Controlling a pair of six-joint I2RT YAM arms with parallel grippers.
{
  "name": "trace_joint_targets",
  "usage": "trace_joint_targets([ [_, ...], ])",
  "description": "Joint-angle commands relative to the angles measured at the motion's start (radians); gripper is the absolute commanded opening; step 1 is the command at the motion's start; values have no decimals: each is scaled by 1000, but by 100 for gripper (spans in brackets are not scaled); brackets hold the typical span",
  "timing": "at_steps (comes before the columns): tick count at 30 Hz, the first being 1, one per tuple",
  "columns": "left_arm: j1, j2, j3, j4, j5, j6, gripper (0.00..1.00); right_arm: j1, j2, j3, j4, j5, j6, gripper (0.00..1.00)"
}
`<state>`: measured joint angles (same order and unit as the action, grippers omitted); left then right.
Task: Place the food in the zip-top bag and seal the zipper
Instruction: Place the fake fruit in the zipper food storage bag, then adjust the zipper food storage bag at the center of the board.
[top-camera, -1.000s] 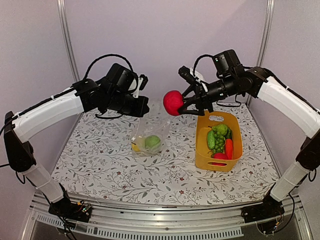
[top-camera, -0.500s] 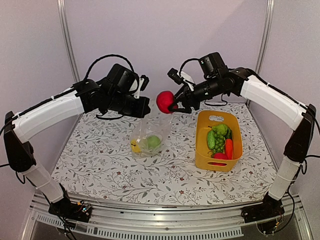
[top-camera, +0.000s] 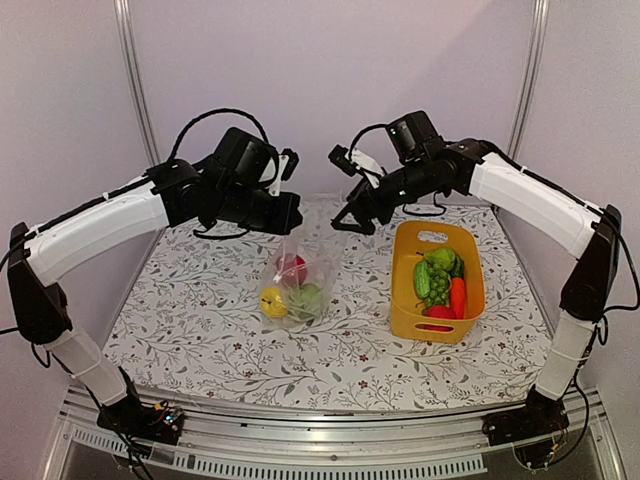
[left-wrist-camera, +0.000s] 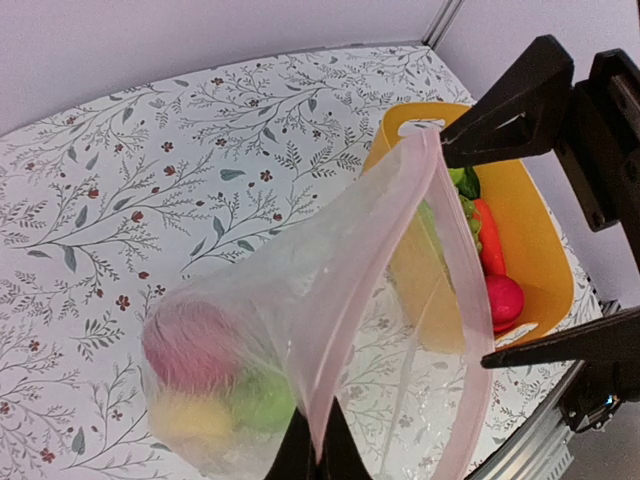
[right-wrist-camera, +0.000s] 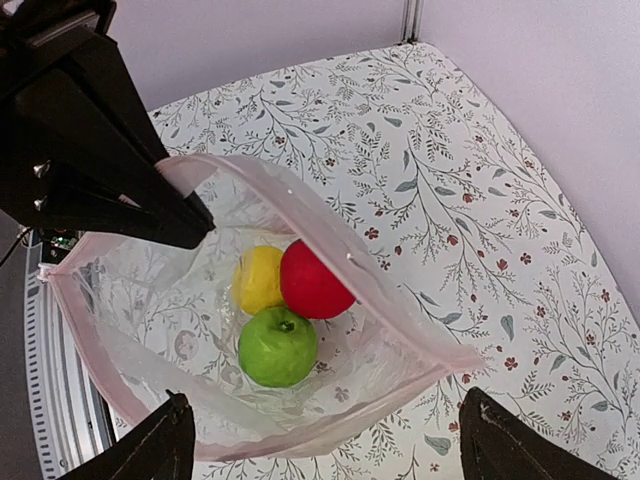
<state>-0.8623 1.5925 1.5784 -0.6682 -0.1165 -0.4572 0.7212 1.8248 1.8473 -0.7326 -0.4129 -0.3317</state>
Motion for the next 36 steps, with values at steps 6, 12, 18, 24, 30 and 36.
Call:
trace_joint_targets([
  [6,-9,-20,-4,0,-32,41,0,10,-143,-119,-45,-155,-245,73],
  [12,-2,-26,8,-24,-38,79,0,41,-198,-163,-64,-156,-342,68],
  [18,2,-27,20,-36,-29,81,0,158,-201,-200,-9,56,-465,68],
  [24,6,-16,15,-33,21,73,0,268,-177,-213,78,230,-543,63],
  [30,12,-14,14,-22,68,68,0,299,-133,-232,99,303,-592,55],
  [36,31,-41,4,-22,92,73,0,305,-121,-258,102,313,-637,48],
])
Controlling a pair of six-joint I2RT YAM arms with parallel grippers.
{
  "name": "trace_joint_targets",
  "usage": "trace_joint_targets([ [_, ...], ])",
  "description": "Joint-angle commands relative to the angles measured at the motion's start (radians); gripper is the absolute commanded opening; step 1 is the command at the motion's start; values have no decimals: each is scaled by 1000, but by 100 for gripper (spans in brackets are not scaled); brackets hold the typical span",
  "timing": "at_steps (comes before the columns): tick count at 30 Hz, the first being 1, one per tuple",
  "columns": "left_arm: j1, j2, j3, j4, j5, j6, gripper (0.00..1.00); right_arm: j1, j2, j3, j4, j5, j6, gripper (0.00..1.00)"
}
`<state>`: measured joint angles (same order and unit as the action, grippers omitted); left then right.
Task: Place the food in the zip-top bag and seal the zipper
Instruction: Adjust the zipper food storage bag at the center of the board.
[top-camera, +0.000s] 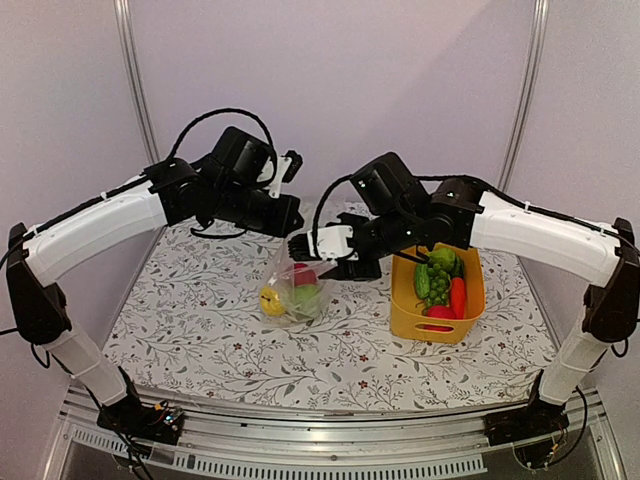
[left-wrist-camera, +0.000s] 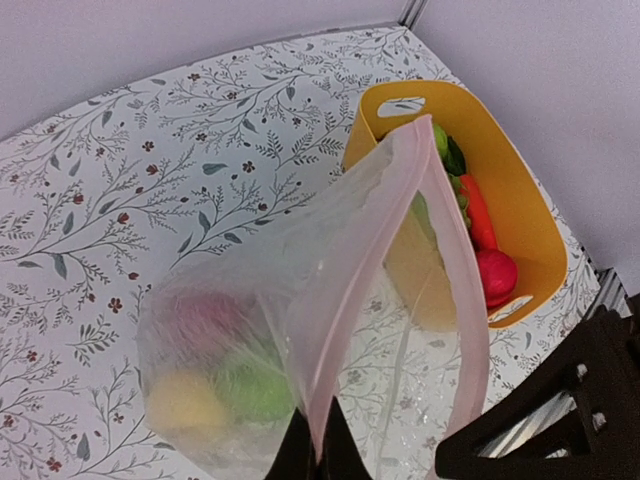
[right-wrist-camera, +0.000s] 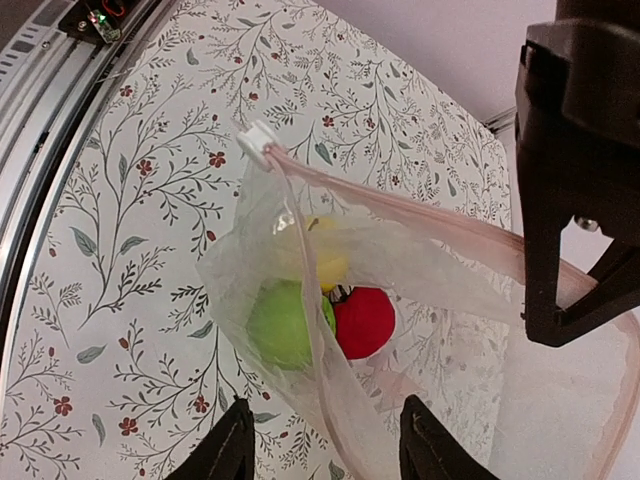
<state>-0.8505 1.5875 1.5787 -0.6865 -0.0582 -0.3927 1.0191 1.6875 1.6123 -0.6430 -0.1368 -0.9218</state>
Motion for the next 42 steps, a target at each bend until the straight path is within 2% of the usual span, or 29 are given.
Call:
trace_joint_targets([
  [1,23,-39,2,-4,39,8,0,7,18,-22,12,38,-54,46],
  [2,26,-41,0,-4,43,9,0,8,23,-21,12,40,-58,44],
  [4,30,-41,-4,-4,50,7,3,10,33,-16,21,44,-65,31],
  [5,31,-41,-6,-4,50,7,7,10,38,-11,30,50,-62,22],
  [6,31,-41,-7,-5,51,6,15,10,43,-3,35,52,-56,15],
  [8,31,-44,-11,-12,51,-4,27,10,47,12,40,42,-44,3],
  [9,31,-44,-11,-20,51,-7,28,10,44,16,45,34,-41,0],
  [26,30,-50,7,-168,61,-14,26,10,3,30,99,63,9,0],
  [29,31,-47,15,-186,61,-14,19,10,-7,32,103,65,21,0],
  [32,31,-44,44,-223,61,-12,0,11,-18,26,100,59,21,0],
  [38,31,-5,251,-345,41,19,0,10,-21,65,23,-23,35,2],
  [42,34,20,250,-343,30,38,0,10,-25,83,21,-38,72,7],
])
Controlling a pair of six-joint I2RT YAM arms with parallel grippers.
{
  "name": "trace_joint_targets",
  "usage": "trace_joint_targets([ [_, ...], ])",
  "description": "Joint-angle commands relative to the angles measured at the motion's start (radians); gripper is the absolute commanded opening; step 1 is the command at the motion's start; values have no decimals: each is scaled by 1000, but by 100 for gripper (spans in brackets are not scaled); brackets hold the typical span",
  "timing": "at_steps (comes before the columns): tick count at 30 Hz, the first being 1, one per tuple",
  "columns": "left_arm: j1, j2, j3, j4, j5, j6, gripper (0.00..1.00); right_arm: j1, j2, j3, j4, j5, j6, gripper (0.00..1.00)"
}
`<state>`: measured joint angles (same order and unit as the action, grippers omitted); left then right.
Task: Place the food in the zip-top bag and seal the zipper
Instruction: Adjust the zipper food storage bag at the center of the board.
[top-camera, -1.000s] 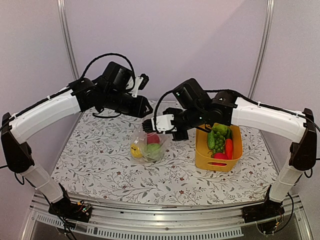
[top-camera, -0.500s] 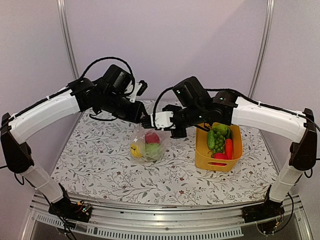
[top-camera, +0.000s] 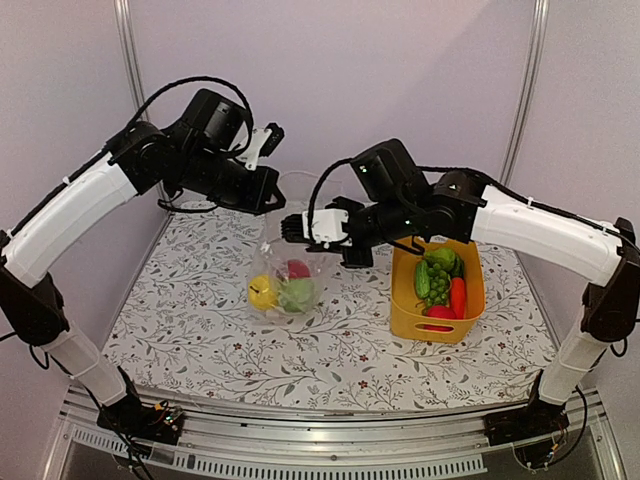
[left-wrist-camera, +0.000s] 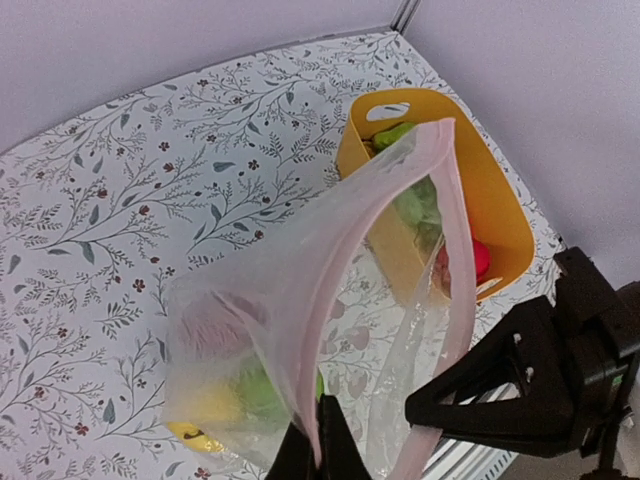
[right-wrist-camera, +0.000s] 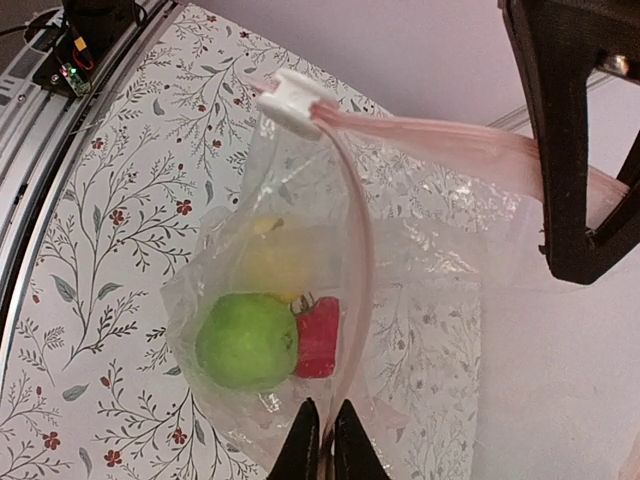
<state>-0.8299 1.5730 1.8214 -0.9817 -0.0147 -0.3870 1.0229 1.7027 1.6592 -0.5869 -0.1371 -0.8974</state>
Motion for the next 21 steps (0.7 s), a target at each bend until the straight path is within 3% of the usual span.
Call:
trace_joint_targets([
  [1,14,44,-1,-48,-14,35,0,7,-40,40,-34,-37,53,7],
  [10,13,81,-63,-26,-4,39,0,5,-65,51,-36,-2,64,12],
  [15,13,79,-73,-9,-2,41,0,-12,-96,12,-44,-32,91,30],
  [21,13,64,-87,12,-11,45,0,-139,-192,-65,-56,-141,140,34],
])
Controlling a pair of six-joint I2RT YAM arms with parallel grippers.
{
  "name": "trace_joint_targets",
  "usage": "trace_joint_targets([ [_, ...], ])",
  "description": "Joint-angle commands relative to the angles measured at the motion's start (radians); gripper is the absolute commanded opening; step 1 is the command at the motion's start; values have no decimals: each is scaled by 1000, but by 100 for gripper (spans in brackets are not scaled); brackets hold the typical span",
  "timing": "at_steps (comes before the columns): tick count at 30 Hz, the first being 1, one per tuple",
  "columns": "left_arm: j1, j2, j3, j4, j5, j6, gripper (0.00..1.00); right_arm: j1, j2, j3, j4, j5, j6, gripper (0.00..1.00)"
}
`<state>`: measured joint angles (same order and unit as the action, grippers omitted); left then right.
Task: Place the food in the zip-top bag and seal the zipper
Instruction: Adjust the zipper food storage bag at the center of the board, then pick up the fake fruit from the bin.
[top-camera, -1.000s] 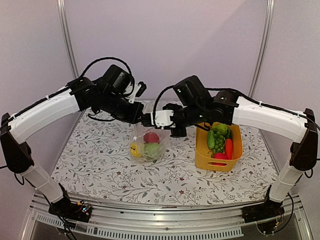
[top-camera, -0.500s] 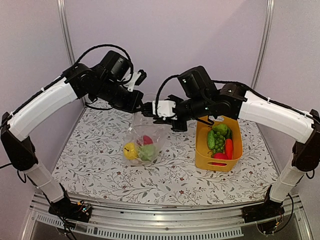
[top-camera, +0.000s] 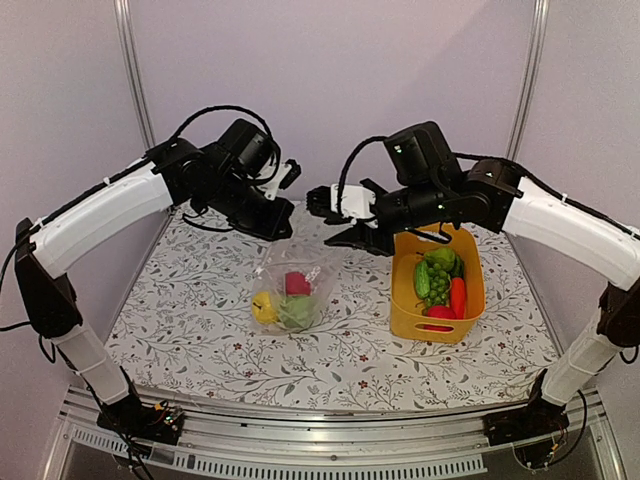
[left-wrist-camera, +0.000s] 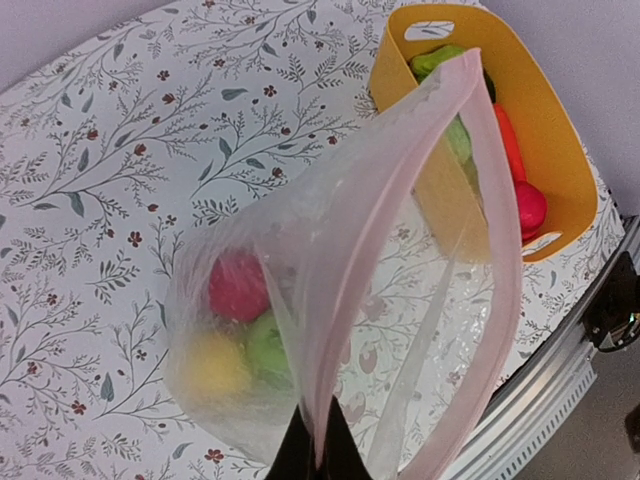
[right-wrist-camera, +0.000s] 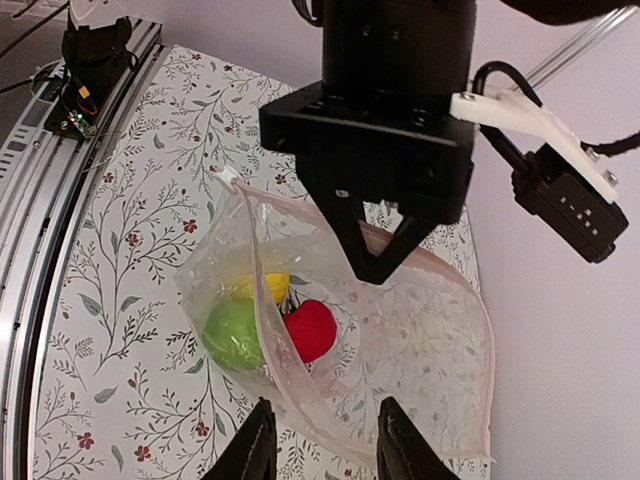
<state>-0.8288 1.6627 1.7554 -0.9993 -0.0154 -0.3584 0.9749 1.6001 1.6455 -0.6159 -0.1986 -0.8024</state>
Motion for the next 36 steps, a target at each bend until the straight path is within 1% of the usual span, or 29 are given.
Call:
trace_joint_targets([
  [1,11,-28,-25,34,-11,19,0,-120,-108,-67,-27,-92,49,34],
  [7,12,-44,-64,67,-15,19,0,-314,-163,-179,-27,-126,87,35],
  [13,13,-53,-91,85,-15,17,0,-443,-194,-298,-24,-162,122,34],
  [16,12,-53,-95,87,-13,16,0,-481,-194,-343,-25,-159,140,35],
  [20,13,-56,-98,87,-12,17,0,-502,-179,-408,-34,-127,144,34],
  [24,12,-61,-105,86,-14,13,0,-511,-148,-440,-89,-115,116,35],
  [32,12,-73,-130,96,-18,10,0,-517,-74,-443,-255,-94,32,54],
  [36,12,-78,-144,102,-17,7,0,-520,-34,-444,-297,-86,13,62],
])
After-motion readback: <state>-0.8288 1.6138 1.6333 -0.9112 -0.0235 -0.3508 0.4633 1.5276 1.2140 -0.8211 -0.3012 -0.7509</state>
